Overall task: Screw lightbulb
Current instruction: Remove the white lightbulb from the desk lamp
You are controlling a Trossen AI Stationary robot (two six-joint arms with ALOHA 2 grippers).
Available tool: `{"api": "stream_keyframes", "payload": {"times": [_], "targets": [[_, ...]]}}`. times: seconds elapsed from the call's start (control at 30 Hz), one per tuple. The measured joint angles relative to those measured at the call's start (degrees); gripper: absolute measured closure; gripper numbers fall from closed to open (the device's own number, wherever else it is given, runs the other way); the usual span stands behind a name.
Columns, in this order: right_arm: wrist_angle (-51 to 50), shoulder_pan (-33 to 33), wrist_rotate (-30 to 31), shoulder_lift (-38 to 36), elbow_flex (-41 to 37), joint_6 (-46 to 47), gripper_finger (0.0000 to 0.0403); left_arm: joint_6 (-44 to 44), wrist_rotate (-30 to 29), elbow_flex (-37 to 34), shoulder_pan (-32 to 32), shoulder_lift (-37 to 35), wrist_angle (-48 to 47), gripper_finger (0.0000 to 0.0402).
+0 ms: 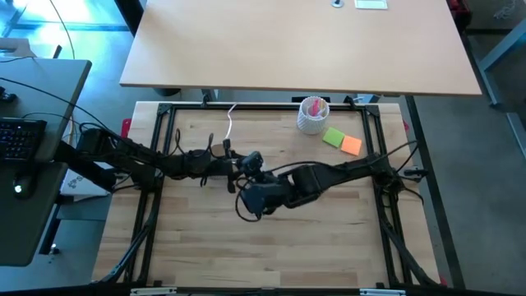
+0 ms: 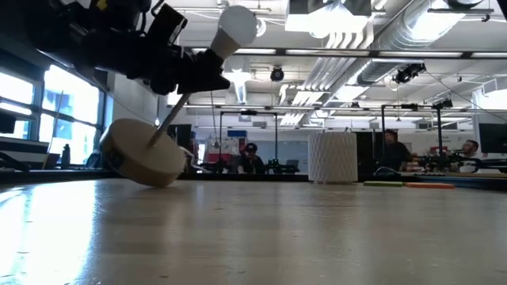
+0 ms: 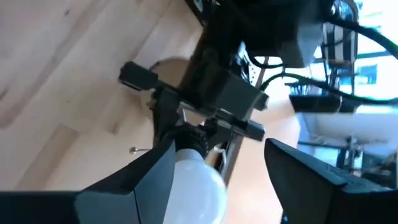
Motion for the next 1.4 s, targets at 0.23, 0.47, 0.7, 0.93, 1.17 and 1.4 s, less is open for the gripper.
{"api": "stream_keyframes", "payload": {"times": [0.23, 0.47, 0.7, 0.93, 1.17, 1.4], "targets": [[-0.4, -0.4, 0.3, 0.0, 0.0, 11.1, 0.0128, -1.1, 0.1, 0.0, 0.6, 0.0, -0.3, 0.0247], [-7.7, -0.7, 2.7, -2.5, 0.7, 28.4, 0.0111, -1.0, 0.3, 0.0, 0.6, 0.0, -0.3, 0.0247], [-25.6, -4.7, -3.0, -5.5, -1.0, 54.4, 0.0111, -1.2, 0.3, 0.0, 0.6, 0.0, -0.3, 0.0247], [-17.4, -2.5, -2.5, -6.9, -15.4, 59.5, 0.0111, -1.1, 0.4, 0.0, 0.6, 0.0, -0.2, 0.0247], [1.7, 0.5, -2.1, -13.5, -45.7, 70.7, 0.0111, -1.0, 0.4, 0.0, 0.6, 0.0, -0.4, 0.0247], [35.8, 3.8, 8.6, -22.9, -67.8, 81.3, 0.0111, -1.0, 0.4, 0.0, 0.5, -0.1, -0.8, 0.0247]]}}
